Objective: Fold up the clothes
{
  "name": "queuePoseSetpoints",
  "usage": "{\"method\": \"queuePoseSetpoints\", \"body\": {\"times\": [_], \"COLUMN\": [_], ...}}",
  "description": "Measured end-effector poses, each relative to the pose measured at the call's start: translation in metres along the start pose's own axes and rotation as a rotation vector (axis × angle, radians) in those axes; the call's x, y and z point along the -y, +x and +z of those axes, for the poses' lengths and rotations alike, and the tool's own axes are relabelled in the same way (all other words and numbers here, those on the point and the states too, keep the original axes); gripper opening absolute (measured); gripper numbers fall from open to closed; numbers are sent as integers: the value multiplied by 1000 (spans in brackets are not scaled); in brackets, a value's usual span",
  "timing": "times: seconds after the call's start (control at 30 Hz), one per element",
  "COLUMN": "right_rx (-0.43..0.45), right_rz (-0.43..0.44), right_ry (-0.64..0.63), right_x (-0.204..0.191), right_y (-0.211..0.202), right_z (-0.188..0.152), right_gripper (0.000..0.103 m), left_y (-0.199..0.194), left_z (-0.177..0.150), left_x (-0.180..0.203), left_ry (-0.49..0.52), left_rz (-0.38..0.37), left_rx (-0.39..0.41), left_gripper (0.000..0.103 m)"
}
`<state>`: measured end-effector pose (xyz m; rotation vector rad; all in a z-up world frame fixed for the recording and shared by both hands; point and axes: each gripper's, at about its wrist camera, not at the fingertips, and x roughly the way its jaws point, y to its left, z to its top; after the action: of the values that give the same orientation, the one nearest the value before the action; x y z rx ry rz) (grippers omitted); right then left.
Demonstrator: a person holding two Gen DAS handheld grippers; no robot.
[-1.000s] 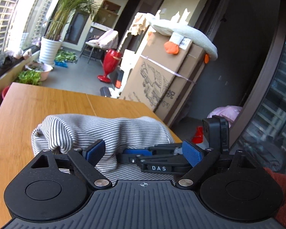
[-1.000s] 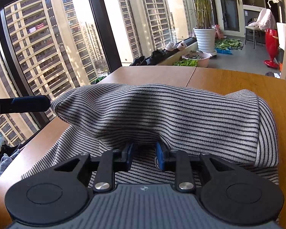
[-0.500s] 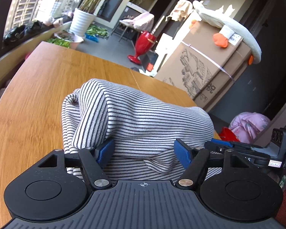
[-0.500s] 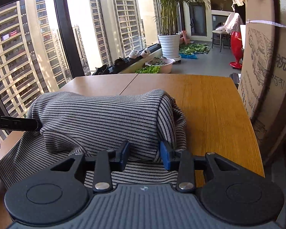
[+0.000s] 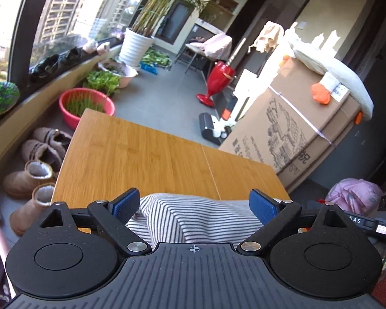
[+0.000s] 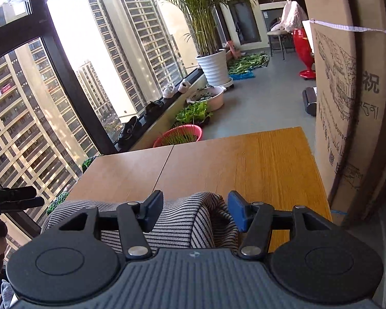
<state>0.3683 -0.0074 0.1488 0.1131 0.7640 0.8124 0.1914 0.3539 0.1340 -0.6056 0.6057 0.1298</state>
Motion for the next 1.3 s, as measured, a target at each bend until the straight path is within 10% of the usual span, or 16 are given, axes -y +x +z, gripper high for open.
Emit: {"method": "queuePoseSetpoints", "body": {"times": [0.43,0.67,0.77,0.9,1.07,1.2,1.3], "right_rx": [-155,-118,-67,60,152,98,102], "right_rz": [-5,4,5,65,70,-34,-15], "right_ry": [95,-59,-77,-94,-280,-277,-147], "right_x": [12,-5,-12,-19,-35,-24,-2], "right_y": [76,79,79,63,22,23,3], "right_z": [-5,-7,3,24,9,-6,-5], "right_gripper": [73,40,31,28,28,33,35], "left_y": [63,74,84,75,39,33,26], "left_z": [2,-1,14,43,35,8,-3], "left_x": [-23,-15,-16,-11,30,33,20], "left_ry": [-48,36,15,12,135,141,84], "left_rz": [68,51,45,4,-101,-29,-10], "left_rx": [-156,-147,-142,-34,44,15,-12], "left_gripper": [95,89,70,4,8,52,62]}}
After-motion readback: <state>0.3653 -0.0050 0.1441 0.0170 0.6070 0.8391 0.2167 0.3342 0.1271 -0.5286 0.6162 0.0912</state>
